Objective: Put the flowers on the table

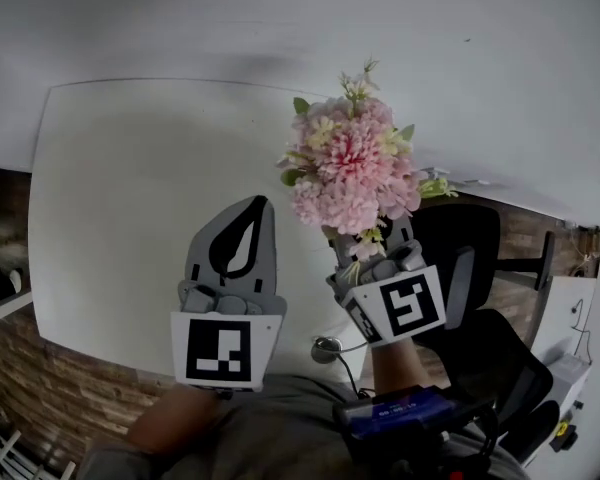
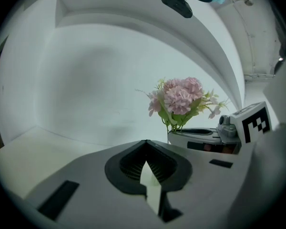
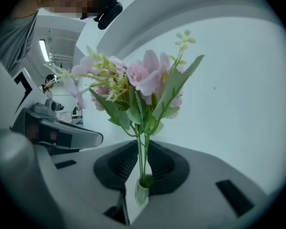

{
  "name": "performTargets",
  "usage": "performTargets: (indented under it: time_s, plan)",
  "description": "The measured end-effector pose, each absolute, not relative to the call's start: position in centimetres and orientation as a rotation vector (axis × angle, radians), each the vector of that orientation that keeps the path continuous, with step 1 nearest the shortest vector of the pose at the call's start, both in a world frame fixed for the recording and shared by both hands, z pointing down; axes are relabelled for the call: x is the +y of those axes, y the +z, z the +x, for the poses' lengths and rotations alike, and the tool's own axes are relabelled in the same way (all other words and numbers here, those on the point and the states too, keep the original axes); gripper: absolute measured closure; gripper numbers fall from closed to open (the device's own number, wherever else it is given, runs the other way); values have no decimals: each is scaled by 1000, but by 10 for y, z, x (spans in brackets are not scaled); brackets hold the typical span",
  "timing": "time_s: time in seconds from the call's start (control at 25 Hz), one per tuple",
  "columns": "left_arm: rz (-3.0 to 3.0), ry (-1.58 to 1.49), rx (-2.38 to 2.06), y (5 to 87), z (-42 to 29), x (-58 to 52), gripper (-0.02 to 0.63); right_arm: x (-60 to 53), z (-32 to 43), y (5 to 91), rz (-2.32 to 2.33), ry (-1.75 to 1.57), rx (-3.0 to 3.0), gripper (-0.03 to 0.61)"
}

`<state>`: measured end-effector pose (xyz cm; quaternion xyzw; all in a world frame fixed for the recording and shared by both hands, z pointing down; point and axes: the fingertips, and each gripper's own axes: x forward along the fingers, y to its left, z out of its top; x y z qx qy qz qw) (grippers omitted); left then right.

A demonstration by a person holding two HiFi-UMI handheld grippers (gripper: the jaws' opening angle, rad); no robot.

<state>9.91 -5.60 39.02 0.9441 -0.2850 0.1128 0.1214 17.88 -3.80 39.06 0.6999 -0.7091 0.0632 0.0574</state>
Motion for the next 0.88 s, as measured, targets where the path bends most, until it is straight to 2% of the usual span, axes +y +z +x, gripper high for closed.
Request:
performTargets:
  time_s: [0.12,0.4,0.88]
  plan:
    - [2759,340,-828,390,94,-58,606,-38,173,398,2090,214,-2120,476]
    - [2799,364,-805,399,76,-65,606,-39,162,412,2126,212,-2051,436]
    - [2850,355,-780,383,71,-41,606,-14,164,409,2201,241,-1987,422]
